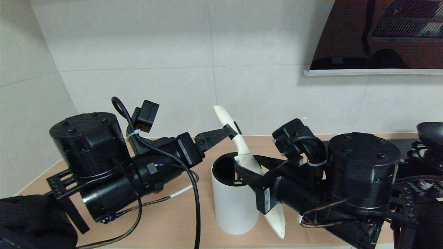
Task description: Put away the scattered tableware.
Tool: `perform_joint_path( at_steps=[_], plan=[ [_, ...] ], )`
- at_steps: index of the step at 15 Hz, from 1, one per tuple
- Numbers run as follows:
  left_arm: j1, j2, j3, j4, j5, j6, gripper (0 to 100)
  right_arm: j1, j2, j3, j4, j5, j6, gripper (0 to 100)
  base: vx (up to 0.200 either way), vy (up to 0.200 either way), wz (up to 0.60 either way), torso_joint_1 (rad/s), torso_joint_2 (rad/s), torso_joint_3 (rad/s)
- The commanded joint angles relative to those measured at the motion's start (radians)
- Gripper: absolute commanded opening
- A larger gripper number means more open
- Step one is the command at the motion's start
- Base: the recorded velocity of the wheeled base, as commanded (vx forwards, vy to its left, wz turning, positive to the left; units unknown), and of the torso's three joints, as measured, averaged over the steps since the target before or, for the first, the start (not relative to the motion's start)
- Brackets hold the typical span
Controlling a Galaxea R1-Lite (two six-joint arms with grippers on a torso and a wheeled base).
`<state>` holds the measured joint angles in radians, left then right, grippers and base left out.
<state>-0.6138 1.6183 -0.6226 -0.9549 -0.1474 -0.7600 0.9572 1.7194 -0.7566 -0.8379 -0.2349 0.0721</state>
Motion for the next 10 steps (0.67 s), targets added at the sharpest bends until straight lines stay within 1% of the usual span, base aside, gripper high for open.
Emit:
perform_joint_path(
  at_steps=[1, 3, 10],
  plan=[
    [-0.017, 0.015, 0.001, -0.002, 0.002, -0.001, 100, 0.006, 0.037, 0.002, -0.018, 0.000, 0.000, 0, 0.000, 0.000, 0.00, 0.000, 0.00, 0.000],
    [-0.017, 0.014, 0.001, -0.002, 0.000, -0.002, 100, 0.029, 0.046, 0.002, -0.027, -0.001, 0.000, 0, 0.000, 0.000, 0.00, 0.000, 0.00, 0.000],
    [-0.017, 0.015, 0.000, -0.004, 0.002, -0.001, 100, 0.060, 0.042, 0.011, -0.029, -0.001, 0.005, 0, 0.000, 0.000, 0.00, 0.000, 0.00, 0.000]
  ],
)
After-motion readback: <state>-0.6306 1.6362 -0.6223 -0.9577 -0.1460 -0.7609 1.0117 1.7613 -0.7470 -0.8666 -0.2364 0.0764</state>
